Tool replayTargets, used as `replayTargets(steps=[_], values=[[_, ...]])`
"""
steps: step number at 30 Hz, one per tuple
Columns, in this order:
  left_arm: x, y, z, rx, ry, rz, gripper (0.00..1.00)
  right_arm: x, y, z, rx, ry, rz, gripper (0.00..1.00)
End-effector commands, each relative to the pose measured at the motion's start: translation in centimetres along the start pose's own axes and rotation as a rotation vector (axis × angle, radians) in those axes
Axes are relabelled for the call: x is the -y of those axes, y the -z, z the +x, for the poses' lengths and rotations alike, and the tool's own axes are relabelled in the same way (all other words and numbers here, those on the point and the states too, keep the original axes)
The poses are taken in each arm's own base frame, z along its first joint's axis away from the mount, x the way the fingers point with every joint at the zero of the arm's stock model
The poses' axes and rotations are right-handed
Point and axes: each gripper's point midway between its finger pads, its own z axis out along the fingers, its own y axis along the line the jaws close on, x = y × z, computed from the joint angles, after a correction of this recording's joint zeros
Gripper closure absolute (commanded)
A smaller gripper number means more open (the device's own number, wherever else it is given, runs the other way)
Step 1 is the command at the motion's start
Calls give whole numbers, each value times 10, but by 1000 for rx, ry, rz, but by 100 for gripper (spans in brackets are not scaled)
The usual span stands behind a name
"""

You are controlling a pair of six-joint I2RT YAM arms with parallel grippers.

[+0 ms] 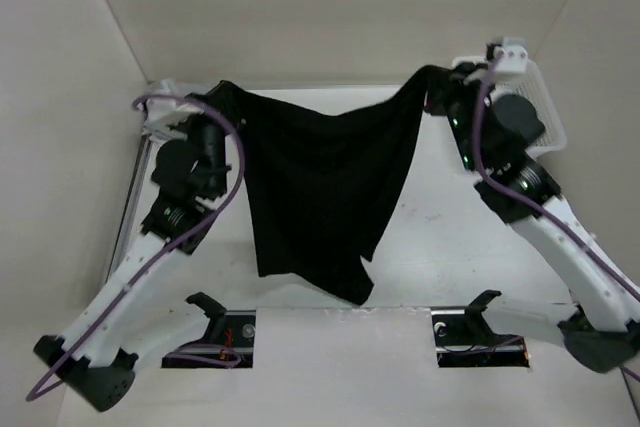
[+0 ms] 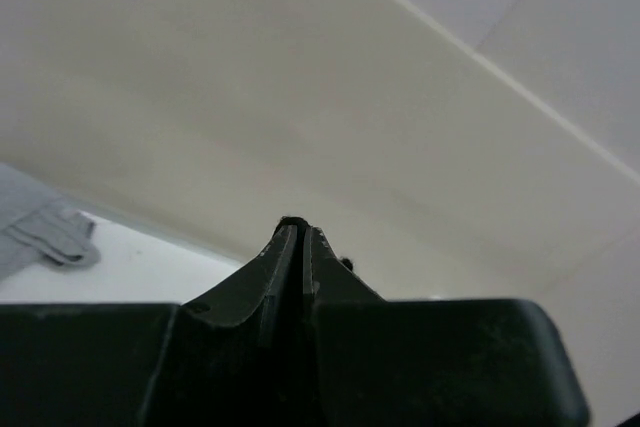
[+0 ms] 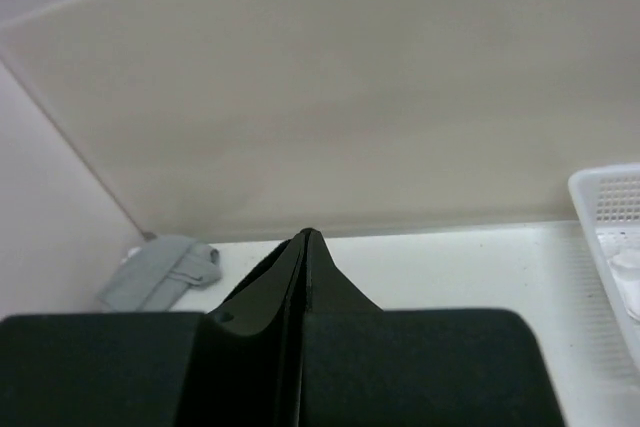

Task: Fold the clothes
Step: Flatten the tank top out

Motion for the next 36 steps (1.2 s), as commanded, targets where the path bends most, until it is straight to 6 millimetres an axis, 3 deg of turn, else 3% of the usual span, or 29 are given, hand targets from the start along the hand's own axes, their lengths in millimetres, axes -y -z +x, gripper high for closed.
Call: replayTargets(steps=[1,4,7,10,12,14,16,20,24,27,30,33,36], values=[[1,-53,7,21,-22,-19,97,-20,-48,-13,3,-107,-155,100],[-1,-102,11,-41,0,-15,98,-24,-87,-52,50,-123,-170,100],[7,-135,-20,-42,69,21,98,-31,-98,-102,101,-109,-180,100],[28,-140,-64,22,88,83,98,-38,-88,-143,165,-99,-204,100],[40,-137,-85,56,91,118,98,-40,-80,-157,187,-98,-211,100],[47,-131,-97,73,87,139,98,-38,-71,-156,181,-99,-211,100],[43,-125,-95,72,76,136,98,-34,-64,-143,156,-93,-205,100],[10,-107,-50,16,51,87,97,-22,-46,-68,60,-117,-190,100],[-54,-62,51,-115,52,-13,94,-3,-10,66,-134,-186,-160,100],[-116,-6,133,-238,47,-121,93,10,31,178,-310,-239,-129,99],[-169,48,191,-354,12,-199,93,17,73,260,-460,-254,-113,99],[-212,96,227,-445,12,-286,90,24,116,324,-610,-265,-79,99],[-226,121,238,-487,30,-311,73,26,158,364,-719,-270,-64,92]])
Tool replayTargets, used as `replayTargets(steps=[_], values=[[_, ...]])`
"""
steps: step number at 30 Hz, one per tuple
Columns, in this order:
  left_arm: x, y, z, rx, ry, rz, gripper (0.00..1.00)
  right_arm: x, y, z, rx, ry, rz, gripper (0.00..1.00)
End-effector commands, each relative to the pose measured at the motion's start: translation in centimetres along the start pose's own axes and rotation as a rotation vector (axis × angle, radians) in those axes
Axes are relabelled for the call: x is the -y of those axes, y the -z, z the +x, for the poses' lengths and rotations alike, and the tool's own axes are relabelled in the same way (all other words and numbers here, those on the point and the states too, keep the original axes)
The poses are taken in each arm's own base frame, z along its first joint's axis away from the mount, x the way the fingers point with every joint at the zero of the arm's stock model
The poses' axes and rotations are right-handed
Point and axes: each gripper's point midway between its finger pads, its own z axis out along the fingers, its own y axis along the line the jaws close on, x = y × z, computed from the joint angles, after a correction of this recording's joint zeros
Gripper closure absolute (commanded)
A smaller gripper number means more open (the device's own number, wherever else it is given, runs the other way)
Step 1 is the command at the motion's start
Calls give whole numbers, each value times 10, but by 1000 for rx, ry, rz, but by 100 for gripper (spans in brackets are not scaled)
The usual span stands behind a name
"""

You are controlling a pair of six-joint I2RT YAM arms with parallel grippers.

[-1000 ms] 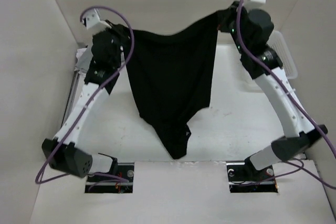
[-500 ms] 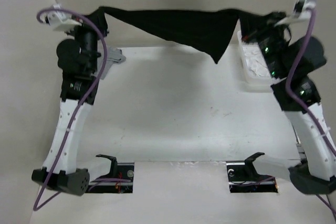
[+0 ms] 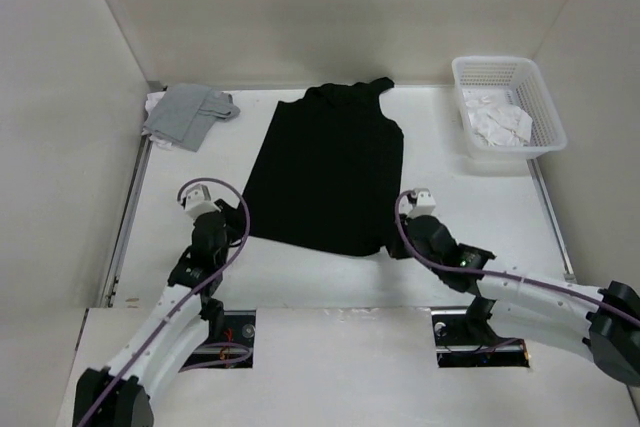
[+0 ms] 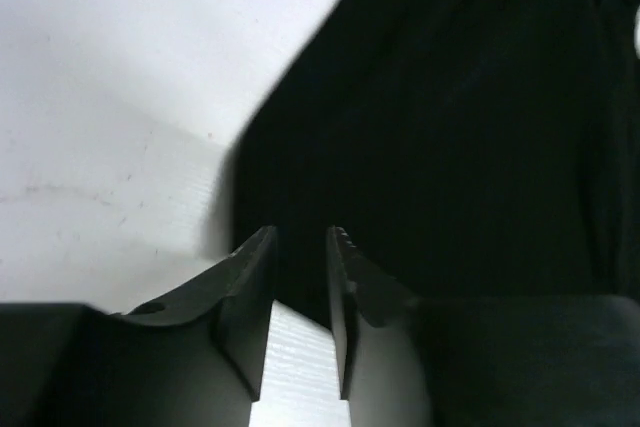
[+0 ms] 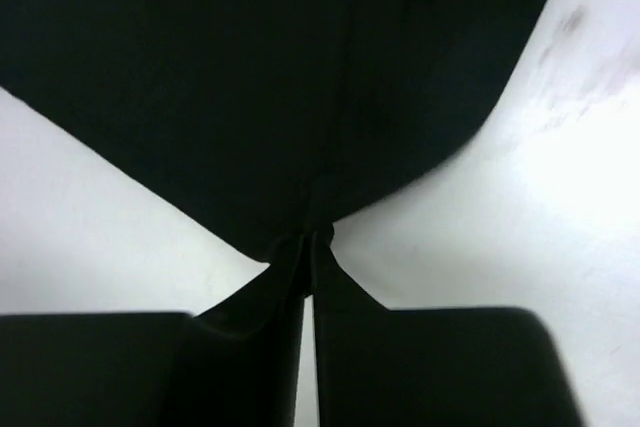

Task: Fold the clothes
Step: Flatten the tank top out

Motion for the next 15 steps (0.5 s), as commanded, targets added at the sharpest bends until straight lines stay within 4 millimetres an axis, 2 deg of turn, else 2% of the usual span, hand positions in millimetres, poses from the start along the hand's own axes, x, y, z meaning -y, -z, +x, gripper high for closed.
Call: replayTargets(steps=[1,3,6,8,10,12,15], values=[[13,12,-28,105,99,62,67,-22,9,-7,90,-145,-64,87],[6,16,-28,100,97,36,63,-13,14,17,37,-170,-33,73],[0,16,-28,71,90,-8,63,-6,24,29,18,-223,-10,58],[-8,13,-21,34,72,-56,62,-8,31,24,34,-256,-16,54],[-23,6,-13,10,57,-130,59,-4,36,19,51,-285,11,53],[-38,0,-8,-8,60,-199,57,5,39,20,51,-298,59,52],[-51,-9,-8,-4,78,-254,52,17,40,32,20,-349,128,52]])
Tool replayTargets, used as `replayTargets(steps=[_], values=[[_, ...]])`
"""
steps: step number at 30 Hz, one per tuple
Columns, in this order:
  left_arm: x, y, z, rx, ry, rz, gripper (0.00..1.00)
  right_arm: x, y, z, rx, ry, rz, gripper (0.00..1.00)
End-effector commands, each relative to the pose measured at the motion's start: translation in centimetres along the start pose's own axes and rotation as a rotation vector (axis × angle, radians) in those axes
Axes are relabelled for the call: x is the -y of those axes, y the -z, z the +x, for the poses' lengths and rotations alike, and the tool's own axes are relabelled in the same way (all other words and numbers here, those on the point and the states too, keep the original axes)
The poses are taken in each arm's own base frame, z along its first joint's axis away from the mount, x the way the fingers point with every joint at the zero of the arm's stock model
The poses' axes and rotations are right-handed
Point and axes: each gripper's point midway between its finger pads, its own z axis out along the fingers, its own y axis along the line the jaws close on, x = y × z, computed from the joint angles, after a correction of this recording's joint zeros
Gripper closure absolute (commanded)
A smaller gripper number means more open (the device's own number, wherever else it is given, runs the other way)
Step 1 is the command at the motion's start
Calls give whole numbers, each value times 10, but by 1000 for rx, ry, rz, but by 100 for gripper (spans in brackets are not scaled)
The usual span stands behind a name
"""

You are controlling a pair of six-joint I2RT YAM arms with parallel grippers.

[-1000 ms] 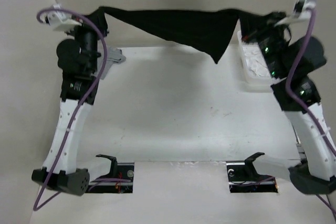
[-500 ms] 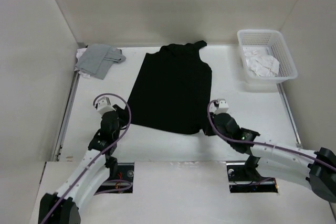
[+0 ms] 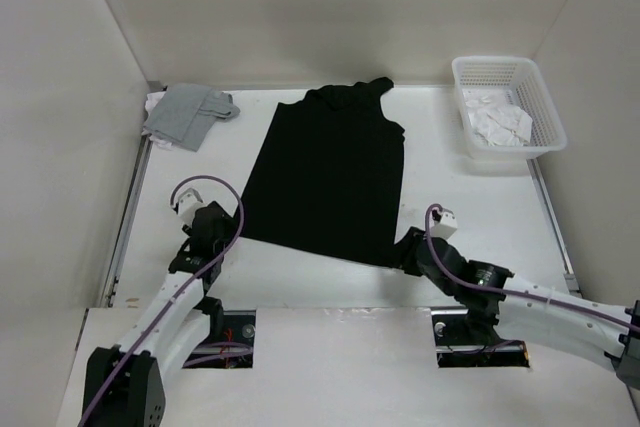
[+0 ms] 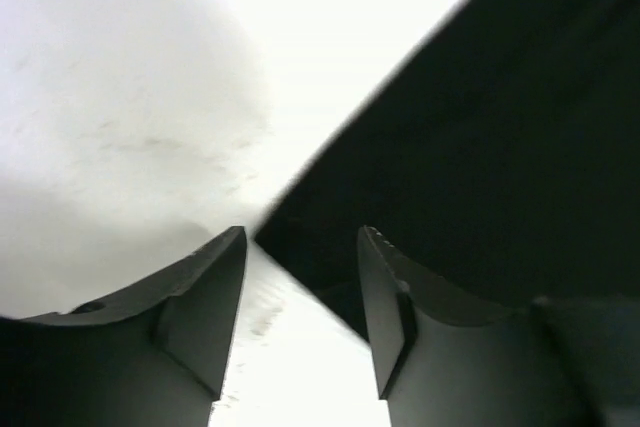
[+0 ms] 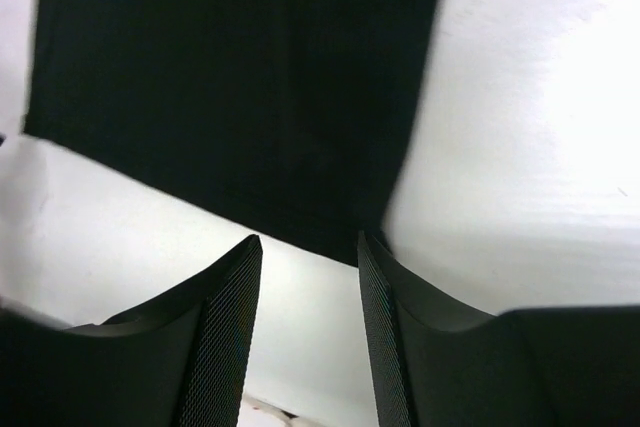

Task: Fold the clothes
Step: Flatten the tank top out

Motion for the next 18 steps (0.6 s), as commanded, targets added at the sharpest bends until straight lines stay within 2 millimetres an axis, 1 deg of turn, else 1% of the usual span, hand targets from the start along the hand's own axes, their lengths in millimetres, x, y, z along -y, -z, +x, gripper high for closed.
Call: replayTargets(steps=[1,3,5,8,12,13,16,18], values=[[-1,-9,-21,56,53,-38,51,13,5,3,-1,-81,98,51],[-5,-15,-21,49,63,-53,50,19,4,12,-24,-90,135,51],[-4,-20,-18,30,68,-49,50,23,4,19,-41,-97,165,51],[-1,-24,-12,5,67,-39,50,31,2,26,-50,-103,206,54],[1,-29,-6,-23,64,-31,52,33,1,32,-58,-115,208,58],[2,-29,-5,-28,63,-27,53,34,1,32,-58,-116,209,58],[2,-29,-1,-47,57,-26,62,33,3,30,-54,-122,201,61],[0,-29,2,-57,54,-26,66,33,5,30,-55,-125,195,62]])
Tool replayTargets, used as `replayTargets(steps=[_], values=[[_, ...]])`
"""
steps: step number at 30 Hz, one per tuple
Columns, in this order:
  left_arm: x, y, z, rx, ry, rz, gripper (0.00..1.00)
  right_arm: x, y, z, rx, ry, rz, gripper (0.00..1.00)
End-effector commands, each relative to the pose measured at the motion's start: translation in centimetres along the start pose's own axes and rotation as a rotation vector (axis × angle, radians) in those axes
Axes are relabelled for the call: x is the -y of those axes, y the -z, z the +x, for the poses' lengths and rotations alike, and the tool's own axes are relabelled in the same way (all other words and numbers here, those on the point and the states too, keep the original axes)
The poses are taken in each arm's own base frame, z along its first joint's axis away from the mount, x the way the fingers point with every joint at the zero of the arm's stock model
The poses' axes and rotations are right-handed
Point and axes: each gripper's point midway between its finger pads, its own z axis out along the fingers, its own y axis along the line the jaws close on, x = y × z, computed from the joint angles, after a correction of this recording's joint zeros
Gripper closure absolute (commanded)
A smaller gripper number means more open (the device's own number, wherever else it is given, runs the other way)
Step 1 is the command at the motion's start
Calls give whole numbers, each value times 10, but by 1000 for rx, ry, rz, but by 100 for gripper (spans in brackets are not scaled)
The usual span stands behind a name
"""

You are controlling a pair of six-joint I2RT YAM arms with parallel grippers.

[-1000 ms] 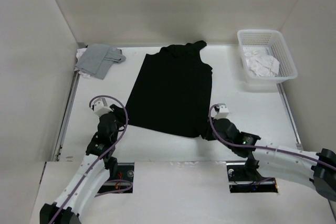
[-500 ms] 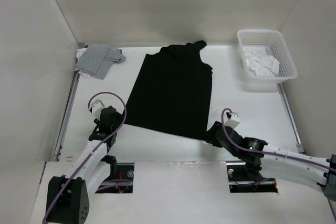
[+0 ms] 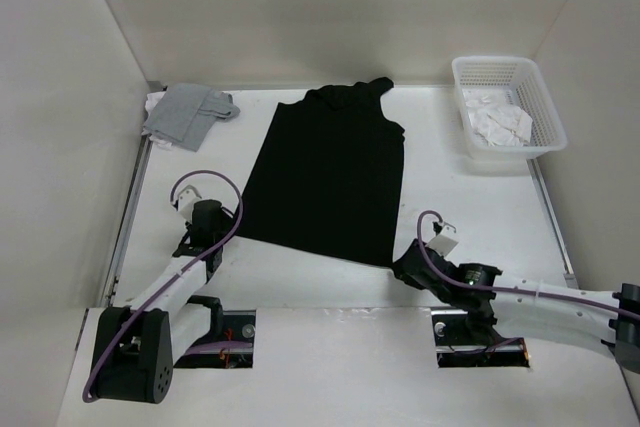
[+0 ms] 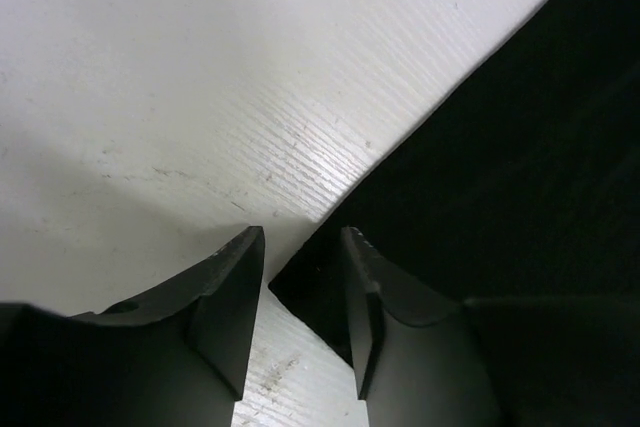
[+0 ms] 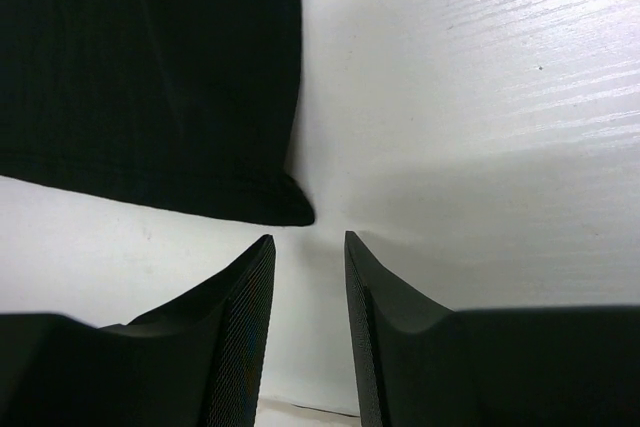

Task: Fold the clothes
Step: Flatten the tank top out

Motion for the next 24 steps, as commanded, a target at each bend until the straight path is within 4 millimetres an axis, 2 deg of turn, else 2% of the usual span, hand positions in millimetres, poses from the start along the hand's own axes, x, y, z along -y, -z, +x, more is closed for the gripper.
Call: replayTargets(steps=[1,5,9,13,17,24], values=[[12,1,-4,-9,13,44,67,-7,5,-8,28,-35,-19,62],[11,4,3,-48,8,43,70,-6,4,-8,26,-39,-15,57],[12,6,6,-58,-9,44,83,-10,1,-6,15,-17,-11,56],[15,7,5,-60,-8,57,91,-16,-4,-6,15,-5,-19,56],[20,12,-1,-40,-3,86,95,-16,-10,-10,23,-13,-20,56],[43,36,-22,24,3,181,97,-16,-14,-11,7,-21,-30,61]])
